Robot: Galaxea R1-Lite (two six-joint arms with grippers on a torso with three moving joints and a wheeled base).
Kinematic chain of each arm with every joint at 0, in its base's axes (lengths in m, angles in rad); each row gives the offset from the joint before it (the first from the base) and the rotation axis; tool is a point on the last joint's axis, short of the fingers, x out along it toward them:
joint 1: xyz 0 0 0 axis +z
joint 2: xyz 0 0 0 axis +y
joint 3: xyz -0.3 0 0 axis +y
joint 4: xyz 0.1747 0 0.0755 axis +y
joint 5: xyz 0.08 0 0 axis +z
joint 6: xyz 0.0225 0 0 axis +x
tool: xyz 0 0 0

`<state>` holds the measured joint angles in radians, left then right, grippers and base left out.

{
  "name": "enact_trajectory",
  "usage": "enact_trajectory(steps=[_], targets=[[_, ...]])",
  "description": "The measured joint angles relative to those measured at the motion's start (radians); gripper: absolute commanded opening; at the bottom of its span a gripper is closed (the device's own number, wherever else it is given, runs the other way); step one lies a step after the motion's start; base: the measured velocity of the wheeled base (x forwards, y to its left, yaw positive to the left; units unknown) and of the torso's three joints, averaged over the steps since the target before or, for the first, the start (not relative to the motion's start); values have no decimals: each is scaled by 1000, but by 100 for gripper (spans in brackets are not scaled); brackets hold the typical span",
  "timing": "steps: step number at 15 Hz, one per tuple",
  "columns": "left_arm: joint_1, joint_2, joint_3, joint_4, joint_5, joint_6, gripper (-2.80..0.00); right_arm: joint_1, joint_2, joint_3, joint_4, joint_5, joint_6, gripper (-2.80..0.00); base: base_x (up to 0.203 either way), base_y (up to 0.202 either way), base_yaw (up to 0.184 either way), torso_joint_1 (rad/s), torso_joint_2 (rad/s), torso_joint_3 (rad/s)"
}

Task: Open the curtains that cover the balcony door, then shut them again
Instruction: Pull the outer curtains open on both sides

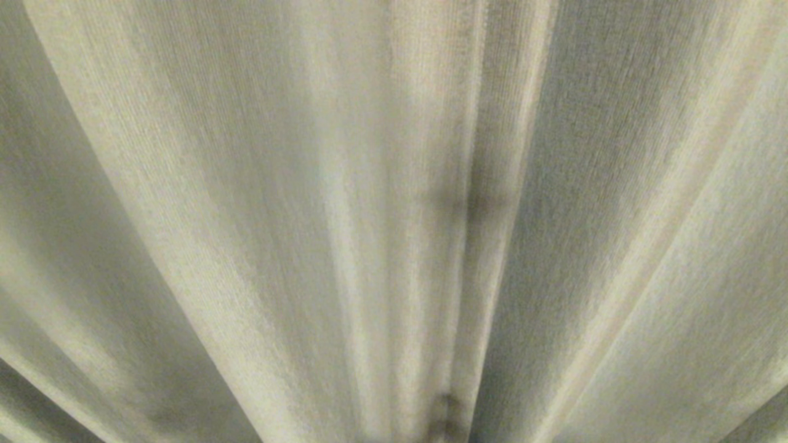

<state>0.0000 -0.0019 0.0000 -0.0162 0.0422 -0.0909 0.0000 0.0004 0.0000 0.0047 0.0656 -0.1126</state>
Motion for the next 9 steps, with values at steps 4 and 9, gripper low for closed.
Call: enact_trajectory(steps=[4, 9], targets=[[0, 0, 0, 0, 0, 0, -280, 0, 0, 0, 0, -1, -3, -280, 0, 0, 0, 0, 0, 0], [0, 0, 0, 0, 1, 0, -280, 0, 0, 0, 0, 0, 0, -280, 0, 0, 0, 0, 0, 0]])
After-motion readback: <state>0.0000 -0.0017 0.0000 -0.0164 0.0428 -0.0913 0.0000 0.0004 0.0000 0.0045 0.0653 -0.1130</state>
